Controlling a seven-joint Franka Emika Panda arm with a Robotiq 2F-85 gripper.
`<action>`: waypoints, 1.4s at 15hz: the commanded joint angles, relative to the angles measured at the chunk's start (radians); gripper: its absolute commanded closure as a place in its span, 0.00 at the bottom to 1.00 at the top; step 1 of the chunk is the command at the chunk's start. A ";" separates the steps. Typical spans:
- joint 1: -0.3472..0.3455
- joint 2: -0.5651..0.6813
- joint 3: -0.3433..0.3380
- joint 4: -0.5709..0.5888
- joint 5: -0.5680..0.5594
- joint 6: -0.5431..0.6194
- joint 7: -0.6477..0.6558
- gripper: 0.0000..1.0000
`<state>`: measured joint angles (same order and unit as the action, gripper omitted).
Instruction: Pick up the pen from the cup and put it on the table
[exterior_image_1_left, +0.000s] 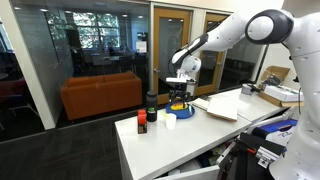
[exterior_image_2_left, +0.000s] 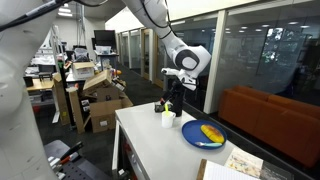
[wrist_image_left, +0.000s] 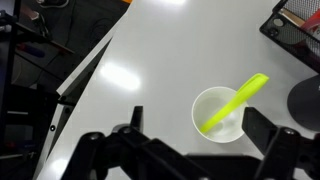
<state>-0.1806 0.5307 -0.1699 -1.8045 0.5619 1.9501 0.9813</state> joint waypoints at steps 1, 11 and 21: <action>-0.023 0.060 0.011 0.073 0.029 -0.015 0.021 0.00; -0.027 0.196 0.035 0.213 0.102 0.023 0.091 0.00; -0.066 0.251 0.030 0.253 0.233 0.025 0.203 0.00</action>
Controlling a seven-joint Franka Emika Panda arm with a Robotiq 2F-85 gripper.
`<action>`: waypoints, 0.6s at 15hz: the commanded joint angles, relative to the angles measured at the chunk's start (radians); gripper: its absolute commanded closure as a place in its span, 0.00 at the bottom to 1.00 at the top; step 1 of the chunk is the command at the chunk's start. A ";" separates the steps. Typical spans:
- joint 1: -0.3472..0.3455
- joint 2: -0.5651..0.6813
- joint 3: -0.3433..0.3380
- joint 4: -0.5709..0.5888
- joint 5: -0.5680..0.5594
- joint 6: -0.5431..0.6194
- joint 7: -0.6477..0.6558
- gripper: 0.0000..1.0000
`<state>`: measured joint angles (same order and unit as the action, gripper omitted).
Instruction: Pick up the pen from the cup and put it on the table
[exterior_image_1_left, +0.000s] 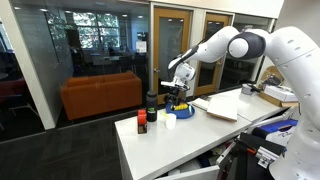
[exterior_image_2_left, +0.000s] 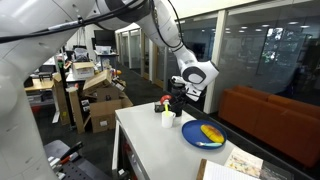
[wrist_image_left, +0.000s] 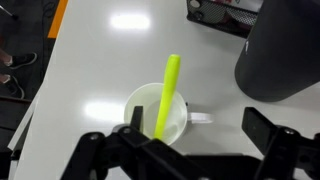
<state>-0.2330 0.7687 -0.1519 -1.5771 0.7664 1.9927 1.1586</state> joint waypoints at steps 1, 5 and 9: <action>-0.013 0.006 0.013 0.019 0.032 -0.022 0.018 0.00; 0.000 0.001 0.007 0.006 0.012 -0.006 0.003 0.00; 0.000 0.001 0.007 0.006 0.012 -0.006 0.003 0.00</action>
